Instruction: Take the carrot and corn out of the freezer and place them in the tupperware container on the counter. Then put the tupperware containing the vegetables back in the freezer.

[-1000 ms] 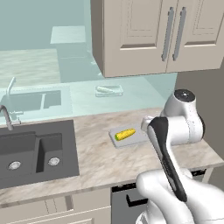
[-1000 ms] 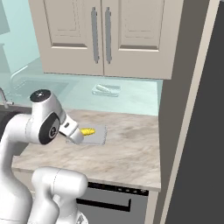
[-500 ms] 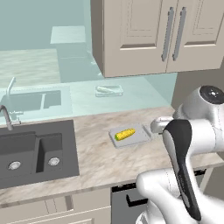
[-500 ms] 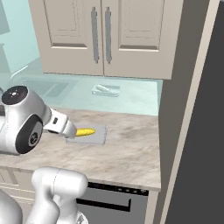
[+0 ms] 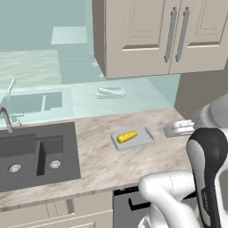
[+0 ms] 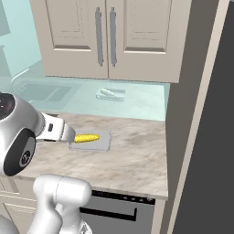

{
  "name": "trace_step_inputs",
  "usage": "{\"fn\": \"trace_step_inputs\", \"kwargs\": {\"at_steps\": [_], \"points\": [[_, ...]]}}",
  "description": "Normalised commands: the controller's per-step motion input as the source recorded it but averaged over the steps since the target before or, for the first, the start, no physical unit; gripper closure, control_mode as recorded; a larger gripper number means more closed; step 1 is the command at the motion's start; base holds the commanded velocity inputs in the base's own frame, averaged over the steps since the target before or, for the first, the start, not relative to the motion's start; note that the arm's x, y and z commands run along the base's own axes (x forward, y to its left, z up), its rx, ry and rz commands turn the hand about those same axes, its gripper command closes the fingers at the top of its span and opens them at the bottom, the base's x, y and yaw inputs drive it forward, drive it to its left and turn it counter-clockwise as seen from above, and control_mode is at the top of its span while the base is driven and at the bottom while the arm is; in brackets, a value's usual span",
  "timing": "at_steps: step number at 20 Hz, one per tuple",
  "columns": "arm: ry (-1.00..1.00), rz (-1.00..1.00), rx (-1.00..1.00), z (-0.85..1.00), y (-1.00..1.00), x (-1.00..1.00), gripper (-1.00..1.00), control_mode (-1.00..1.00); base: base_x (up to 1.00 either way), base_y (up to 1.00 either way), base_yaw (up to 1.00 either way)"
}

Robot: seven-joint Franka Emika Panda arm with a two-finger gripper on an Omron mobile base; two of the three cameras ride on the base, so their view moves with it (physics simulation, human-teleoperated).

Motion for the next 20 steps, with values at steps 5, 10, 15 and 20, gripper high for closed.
{"fn": "trace_step_inputs", "kwargs": {"at_steps": [5,10,15,20], "points": [[0.02,0.00,0.00,0.12,0.00,-0.11,-1.00,-1.00,0.00,0.00,0.00],[0.03,0.00,0.00,0.03,0.00,-0.01,-1.00,-1.00,0.00,0.00,0.00],[0.02,0.00,0.00,0.00,0.00,0.01,-1.00,1.00,0.00,0.00,0.00],[0.00,0.00,0.00,0.00,0.00,0.00,-1.00,1.00,-0.72,0.00,0.00]]}}
